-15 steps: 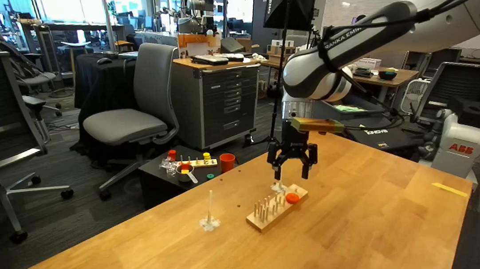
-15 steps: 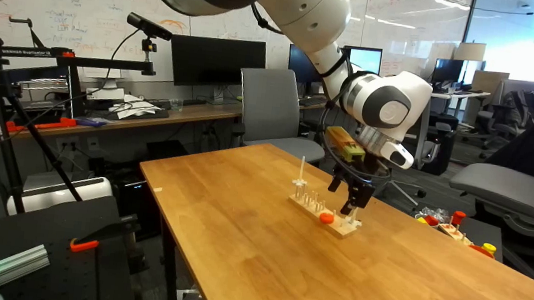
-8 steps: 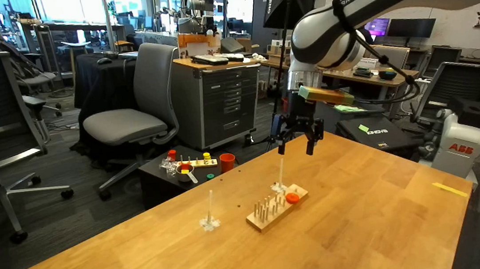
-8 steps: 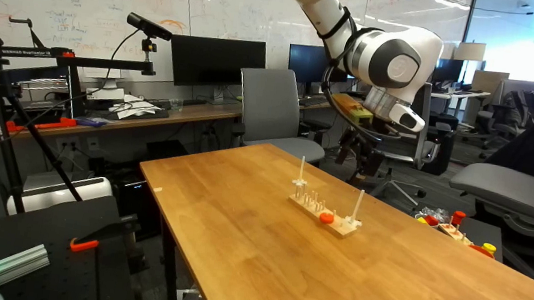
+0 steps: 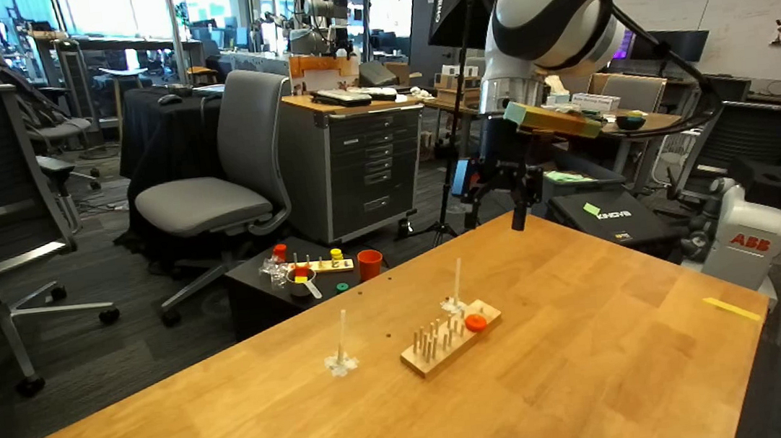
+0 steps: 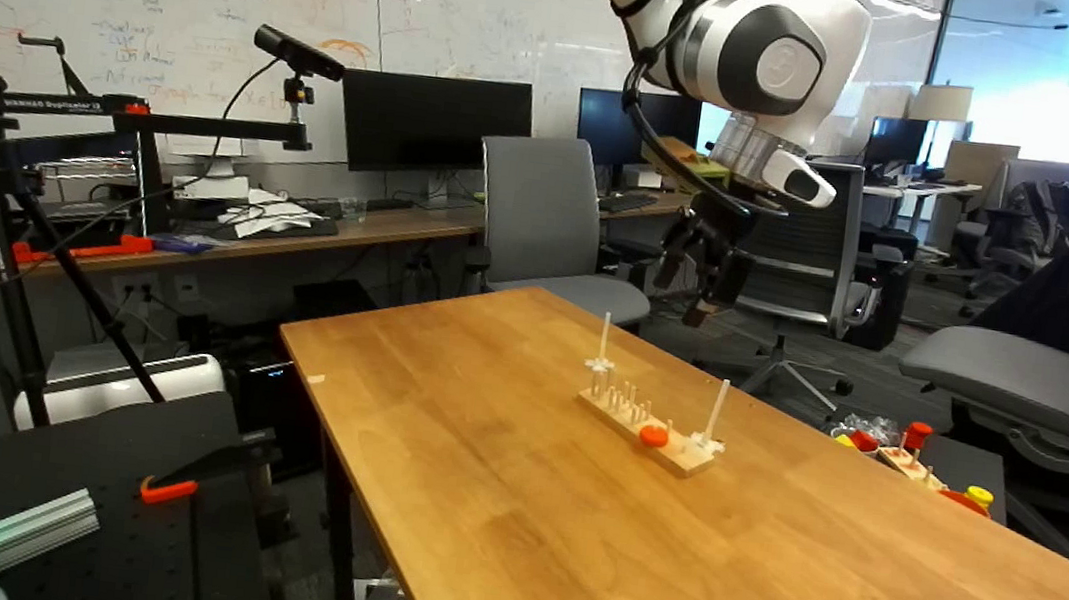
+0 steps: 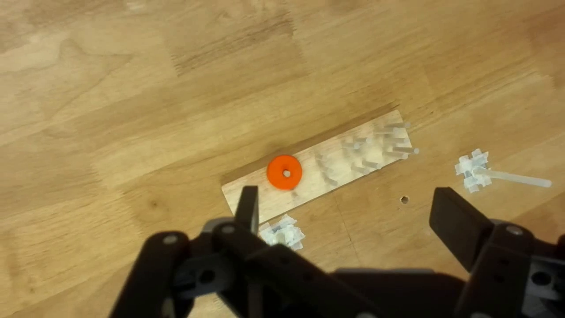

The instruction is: Put the orange disc on the wooden stand

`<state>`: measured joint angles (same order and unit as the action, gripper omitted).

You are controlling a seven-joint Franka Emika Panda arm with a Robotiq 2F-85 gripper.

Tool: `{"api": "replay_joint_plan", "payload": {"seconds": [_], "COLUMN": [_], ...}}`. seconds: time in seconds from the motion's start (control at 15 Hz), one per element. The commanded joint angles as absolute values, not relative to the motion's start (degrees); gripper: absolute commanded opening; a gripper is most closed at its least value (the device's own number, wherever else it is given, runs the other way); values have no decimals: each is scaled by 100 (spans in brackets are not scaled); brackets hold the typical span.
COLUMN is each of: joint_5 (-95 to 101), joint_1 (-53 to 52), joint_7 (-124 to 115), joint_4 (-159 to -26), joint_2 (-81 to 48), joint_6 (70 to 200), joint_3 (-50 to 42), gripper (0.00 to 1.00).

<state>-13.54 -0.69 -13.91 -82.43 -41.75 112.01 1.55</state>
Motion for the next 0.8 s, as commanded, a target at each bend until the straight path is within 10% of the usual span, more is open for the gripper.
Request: {"api": "replay_joint_plan", "payload": {"seconds": [0.0,0.73], "joint_5": [-1328,-1365], "joint_1": [-119,-108], "joint_7": [-1350,-1385], "joint_4": [-8717,-8513], "joint_2": [-3713,-3927], "joint_6": [11201,11187], "joint_3": [134,135], "gripper": [100,100]}}
